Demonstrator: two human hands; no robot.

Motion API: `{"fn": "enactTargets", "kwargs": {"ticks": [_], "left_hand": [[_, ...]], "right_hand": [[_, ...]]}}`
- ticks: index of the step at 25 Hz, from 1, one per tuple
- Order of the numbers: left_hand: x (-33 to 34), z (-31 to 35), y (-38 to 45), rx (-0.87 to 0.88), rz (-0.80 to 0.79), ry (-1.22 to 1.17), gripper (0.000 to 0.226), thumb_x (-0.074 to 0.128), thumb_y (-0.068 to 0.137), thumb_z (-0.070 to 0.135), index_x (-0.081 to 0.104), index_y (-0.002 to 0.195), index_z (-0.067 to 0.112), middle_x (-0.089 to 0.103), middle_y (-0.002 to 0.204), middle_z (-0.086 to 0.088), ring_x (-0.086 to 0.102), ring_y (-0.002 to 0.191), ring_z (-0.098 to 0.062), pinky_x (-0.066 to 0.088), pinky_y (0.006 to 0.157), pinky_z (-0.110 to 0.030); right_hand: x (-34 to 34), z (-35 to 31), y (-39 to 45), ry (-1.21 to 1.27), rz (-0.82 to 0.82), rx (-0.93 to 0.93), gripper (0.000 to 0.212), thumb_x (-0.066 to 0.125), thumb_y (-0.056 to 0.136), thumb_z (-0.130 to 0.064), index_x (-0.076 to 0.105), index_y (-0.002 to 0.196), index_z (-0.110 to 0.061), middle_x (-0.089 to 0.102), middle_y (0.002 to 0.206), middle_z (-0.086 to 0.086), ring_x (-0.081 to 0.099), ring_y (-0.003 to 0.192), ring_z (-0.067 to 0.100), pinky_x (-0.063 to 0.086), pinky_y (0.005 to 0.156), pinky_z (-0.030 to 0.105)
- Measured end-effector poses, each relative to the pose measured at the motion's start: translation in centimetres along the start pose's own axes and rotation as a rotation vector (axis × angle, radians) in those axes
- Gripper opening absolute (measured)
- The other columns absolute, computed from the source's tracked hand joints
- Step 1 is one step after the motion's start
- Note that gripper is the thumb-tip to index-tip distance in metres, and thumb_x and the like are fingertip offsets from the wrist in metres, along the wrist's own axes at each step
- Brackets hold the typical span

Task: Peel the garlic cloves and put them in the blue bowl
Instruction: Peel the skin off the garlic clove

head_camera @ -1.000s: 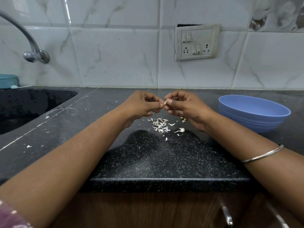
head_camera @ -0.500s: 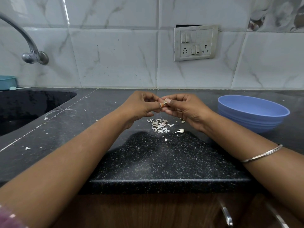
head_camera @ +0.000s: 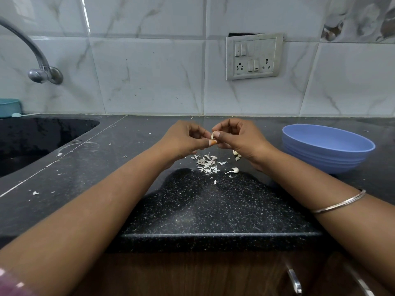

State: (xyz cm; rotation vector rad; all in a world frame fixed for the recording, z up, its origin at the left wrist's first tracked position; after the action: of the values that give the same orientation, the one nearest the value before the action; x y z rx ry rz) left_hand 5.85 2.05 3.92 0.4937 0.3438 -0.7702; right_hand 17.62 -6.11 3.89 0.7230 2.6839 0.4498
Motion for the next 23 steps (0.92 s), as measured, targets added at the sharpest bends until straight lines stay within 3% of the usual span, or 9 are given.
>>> {"fn": "enactTargets", "kwargs": {"ticks": [8,13,20,23], "left_hand": [[-0.40,-0.33,0.47,0.033,0.033,0.088,0.006,0.069,0.085,0.020,0.070,0.086,0.015,0.068,0.072,-0.003,0.064,0.070,-0.008,0.051,0.064,-0.022],[-0.63,0.11,0.39,0.072,0.049,0.121,0.008,0.069,0.086,0.019,0.070,0.088,0.012,0.065,0.067,0.002,0.055,0.051,0.007,0.040,0.047,-0.009],[-1.05,0.35,0.41,0.093,0.077,0.128,0.003,0.070,0.084,0.020,0.070,0.081,0.018,0.064,0.065,0.001,0.051,0.056,-0.007,0.037,0.043,-0.011],[-1.02,0.38,0.45,0.102,0.072,0.137,0.003,0.070,0.084,0.020,0.070,0.081,0.019,0.060,0.060,0.007,0.048,0.048,0.004,0.035,0.044,-0.013]], "right_hand": [[0.02,-0.02,0.11,-0.035,-0.003,-0.019,0.005,0.066,0.086,-0.005,0.065,0.085,-0.010,0.068,0.080,0.009,0.067,0.073,0.013,0.058,0.074,0.026],[0.16,0.13,0.02,0.040,-0.021,0.016,0.004,0.065,0.087,-0.004,0.065,0.088,-0.008,0.067,0.079,0.010,0.067,0.070,0.011,0.057,0.073,0.027],[0.15,0.36,-0.04,0.067,-0.037,0.056,0.008,0.066,0.087,-0.012,0.066,0.094,-0.009,0.069,0.086,0.009,0.069,0.074,0.012,0.057,0.073,0.028],[0.23,0.56,-0.09,0.089,-0.050,0.080,0.010,0.066,0.087,-0.013,0.066,0.096,-0.010,0.071,0.086,0.007,0.069,0.073,0.011,0.056,0.069,0.024]]}}
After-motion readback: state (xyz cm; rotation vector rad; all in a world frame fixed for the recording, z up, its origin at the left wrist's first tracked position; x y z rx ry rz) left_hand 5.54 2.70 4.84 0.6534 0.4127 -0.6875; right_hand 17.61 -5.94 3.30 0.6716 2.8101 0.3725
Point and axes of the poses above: each hand's wrist, its own y-axis towards the middle knuckle, its own x-axis out of the palm, z = x × y, the point moved 7 cm from there along y, towards the middle knuckle
